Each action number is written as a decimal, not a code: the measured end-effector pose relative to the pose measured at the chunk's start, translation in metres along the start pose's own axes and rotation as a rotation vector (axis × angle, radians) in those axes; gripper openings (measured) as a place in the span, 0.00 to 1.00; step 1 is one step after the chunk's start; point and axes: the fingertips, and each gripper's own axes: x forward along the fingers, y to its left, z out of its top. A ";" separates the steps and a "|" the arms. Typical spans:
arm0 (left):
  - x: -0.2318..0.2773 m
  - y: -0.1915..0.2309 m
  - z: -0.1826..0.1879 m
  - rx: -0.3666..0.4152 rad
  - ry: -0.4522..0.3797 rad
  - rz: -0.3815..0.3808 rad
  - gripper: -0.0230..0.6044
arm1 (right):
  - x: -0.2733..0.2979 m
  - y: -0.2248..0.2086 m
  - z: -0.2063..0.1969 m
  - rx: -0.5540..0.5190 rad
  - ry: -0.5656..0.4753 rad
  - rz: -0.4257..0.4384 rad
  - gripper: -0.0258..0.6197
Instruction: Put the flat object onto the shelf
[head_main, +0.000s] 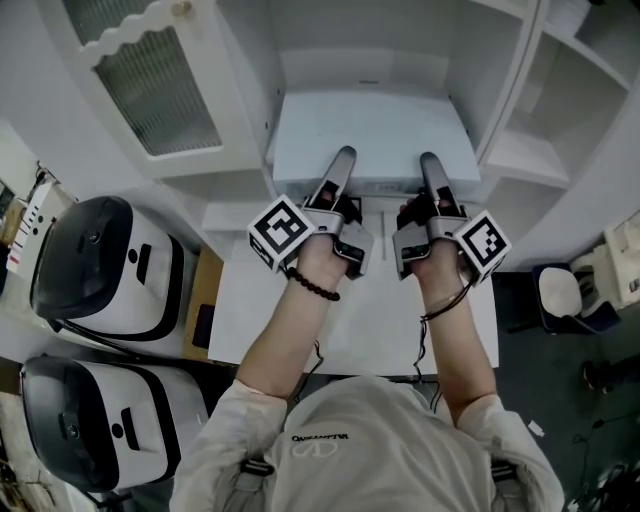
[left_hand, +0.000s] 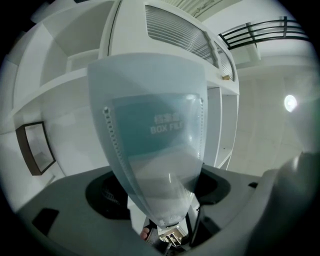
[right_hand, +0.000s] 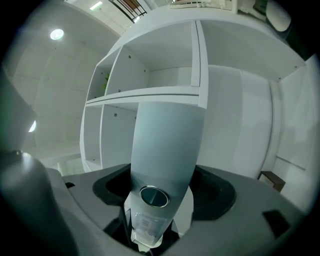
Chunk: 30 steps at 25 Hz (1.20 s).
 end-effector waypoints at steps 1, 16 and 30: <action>0.000 0.001 0.001 0.004 -0.007 -0.002 0.58 | 0.001 -0.001 -0.001 -0.002 0.009 -0.001 0.58; 0.028 0.008 0.007 0.012 -0.045 -0.021 0.65 | 0.035 -0.008 0.014 0.027 0.079 -0.004 0.59; -0.037 0.000 0.008 0.344 -0.058 0.043 0.58 | -0.045 0.013 0.039 -0.469 -0.148 -0.027 0.35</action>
